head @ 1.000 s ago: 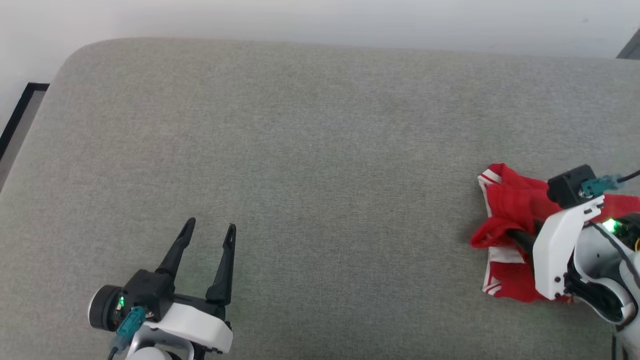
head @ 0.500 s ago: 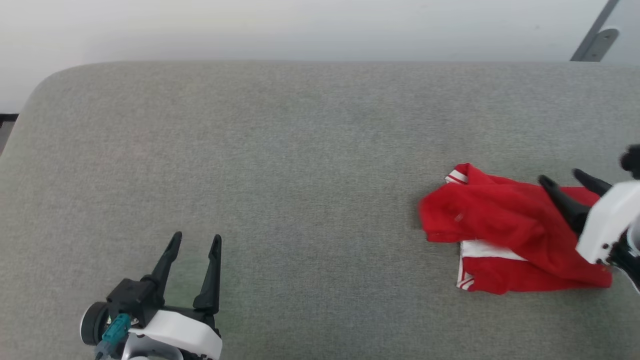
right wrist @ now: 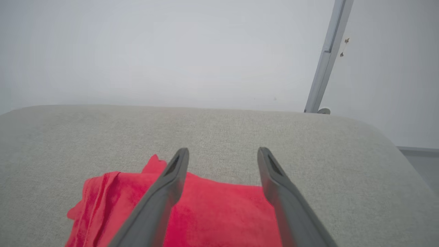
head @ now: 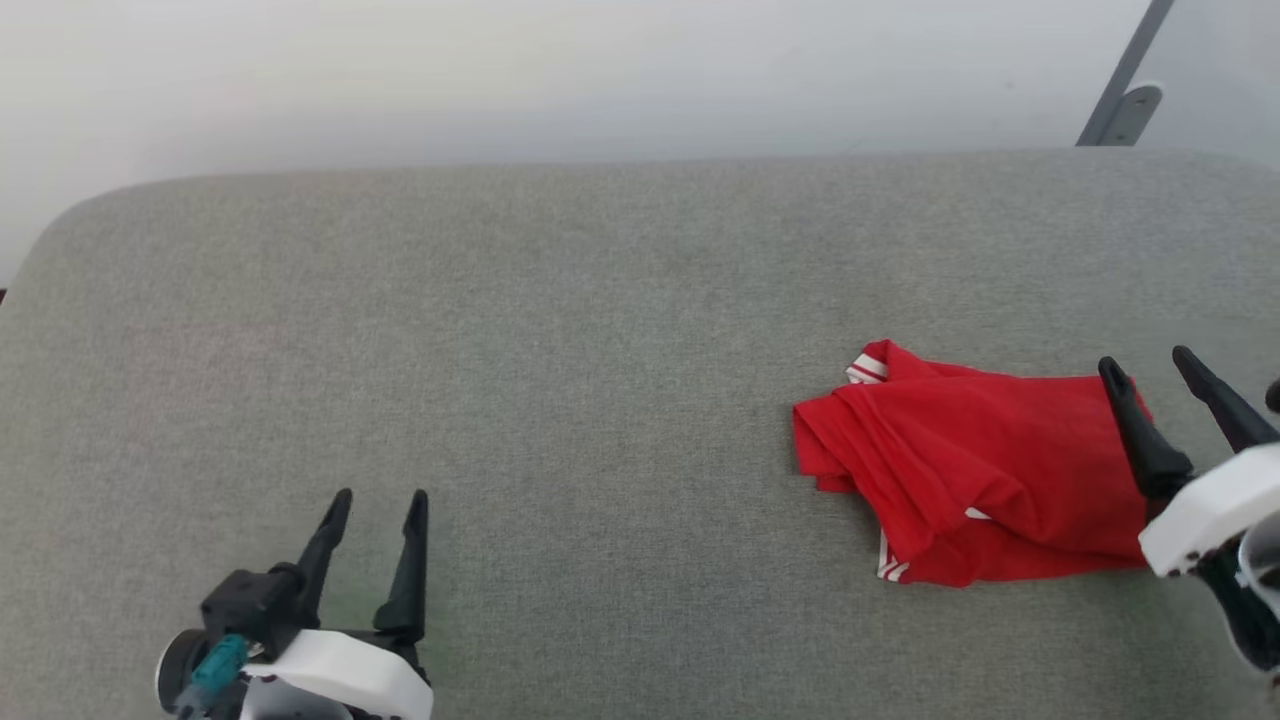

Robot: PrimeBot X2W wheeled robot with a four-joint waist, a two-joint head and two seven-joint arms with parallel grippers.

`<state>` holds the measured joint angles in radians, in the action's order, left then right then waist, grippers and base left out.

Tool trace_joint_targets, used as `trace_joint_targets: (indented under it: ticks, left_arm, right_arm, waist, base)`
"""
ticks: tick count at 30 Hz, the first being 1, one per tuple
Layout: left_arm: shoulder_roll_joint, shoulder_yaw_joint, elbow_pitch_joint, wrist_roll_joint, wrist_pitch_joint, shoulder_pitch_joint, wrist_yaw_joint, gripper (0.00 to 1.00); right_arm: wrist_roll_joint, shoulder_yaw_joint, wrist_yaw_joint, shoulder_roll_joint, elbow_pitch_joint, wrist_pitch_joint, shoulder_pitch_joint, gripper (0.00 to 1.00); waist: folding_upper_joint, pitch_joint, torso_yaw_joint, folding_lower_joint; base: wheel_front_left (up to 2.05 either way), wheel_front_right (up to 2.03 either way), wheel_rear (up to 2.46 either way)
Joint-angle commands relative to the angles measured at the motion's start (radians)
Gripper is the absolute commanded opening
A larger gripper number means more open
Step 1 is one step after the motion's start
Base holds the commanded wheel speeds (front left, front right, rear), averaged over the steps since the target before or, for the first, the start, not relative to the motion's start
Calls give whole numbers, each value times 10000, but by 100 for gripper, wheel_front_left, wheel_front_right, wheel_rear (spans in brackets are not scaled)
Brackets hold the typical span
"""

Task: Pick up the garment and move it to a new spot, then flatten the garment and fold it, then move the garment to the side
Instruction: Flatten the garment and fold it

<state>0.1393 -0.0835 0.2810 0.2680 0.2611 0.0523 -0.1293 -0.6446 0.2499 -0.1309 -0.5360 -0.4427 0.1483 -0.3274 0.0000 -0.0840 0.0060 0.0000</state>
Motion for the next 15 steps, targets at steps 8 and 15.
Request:
trace_joint_targets:
  ticks: [8, 15]
  left_arm:
    - [32, 556, -520, 3, 53, -550, -13, 100]
    - [72, 907, -1354, -206, 53, -1240, -13, 100]
  right_arm:
    - [887, -471, 4, 546, 591, 1056, 795, 100]
    - [1330, -1387, 4, 849, 1654, 1152, 1823, 100]
  waist:
    - [0, 253, -124, 0]
    - [0, 337, 15, 0]
  base:
    - [0, 0, 0]
    - [0, 0, 0]
